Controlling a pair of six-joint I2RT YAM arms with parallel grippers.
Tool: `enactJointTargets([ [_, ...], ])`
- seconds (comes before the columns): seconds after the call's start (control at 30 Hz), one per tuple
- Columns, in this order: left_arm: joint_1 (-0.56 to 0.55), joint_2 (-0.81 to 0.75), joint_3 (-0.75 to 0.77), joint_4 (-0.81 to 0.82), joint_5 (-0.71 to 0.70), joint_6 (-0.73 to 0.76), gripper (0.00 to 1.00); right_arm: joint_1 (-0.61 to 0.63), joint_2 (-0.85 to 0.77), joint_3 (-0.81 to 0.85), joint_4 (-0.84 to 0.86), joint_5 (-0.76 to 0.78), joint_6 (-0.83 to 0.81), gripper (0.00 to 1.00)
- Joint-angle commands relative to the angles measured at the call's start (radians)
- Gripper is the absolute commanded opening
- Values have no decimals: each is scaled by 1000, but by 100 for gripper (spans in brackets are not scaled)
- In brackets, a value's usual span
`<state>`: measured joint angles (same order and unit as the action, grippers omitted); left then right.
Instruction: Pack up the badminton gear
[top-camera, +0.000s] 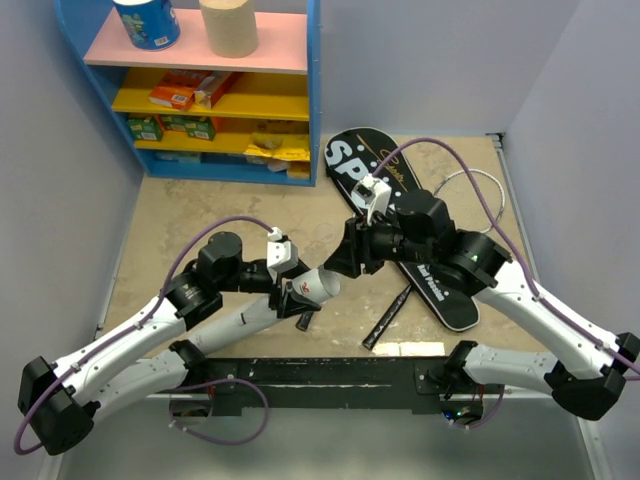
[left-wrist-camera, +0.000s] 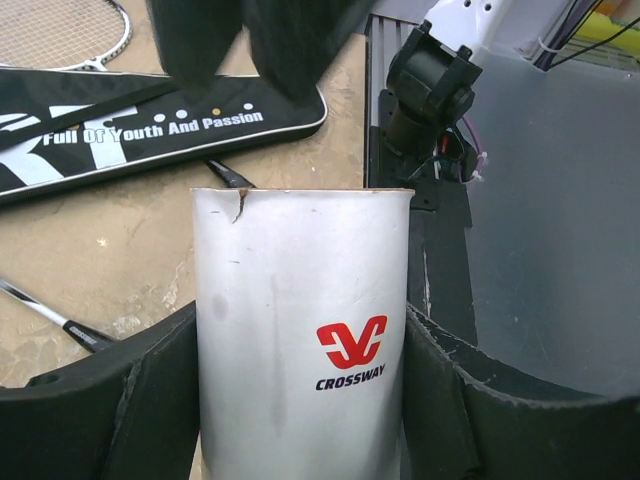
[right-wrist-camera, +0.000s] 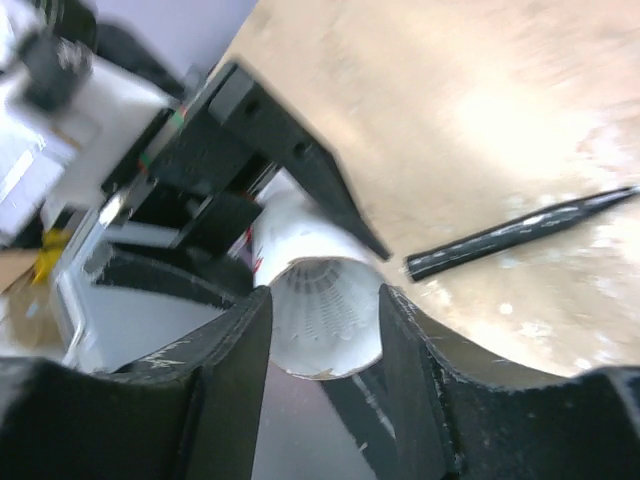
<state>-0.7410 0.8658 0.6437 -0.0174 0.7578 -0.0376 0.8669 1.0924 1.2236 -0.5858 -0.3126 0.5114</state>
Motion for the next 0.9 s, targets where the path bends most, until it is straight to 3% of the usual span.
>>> enactJointTargets([
  [0.0,-6,9,37,43,-5,5,8,-19,-11,109,-173,295,7,52],
  [0.23,-6,7,39,39,-25,5,8,-86,23,120,-244,506,41,55],
  [0.43,-6,15,36,42,-34,5,8,-152,14,53,-165,420,26,56],
  [0.53,-4,19,37,45,-32,2,8,-166,24,1,-135,443,13,62],
  [0.87,-4,-22,34,40,-123,4,8,-193,268,-36,32,524,-10,61],
])
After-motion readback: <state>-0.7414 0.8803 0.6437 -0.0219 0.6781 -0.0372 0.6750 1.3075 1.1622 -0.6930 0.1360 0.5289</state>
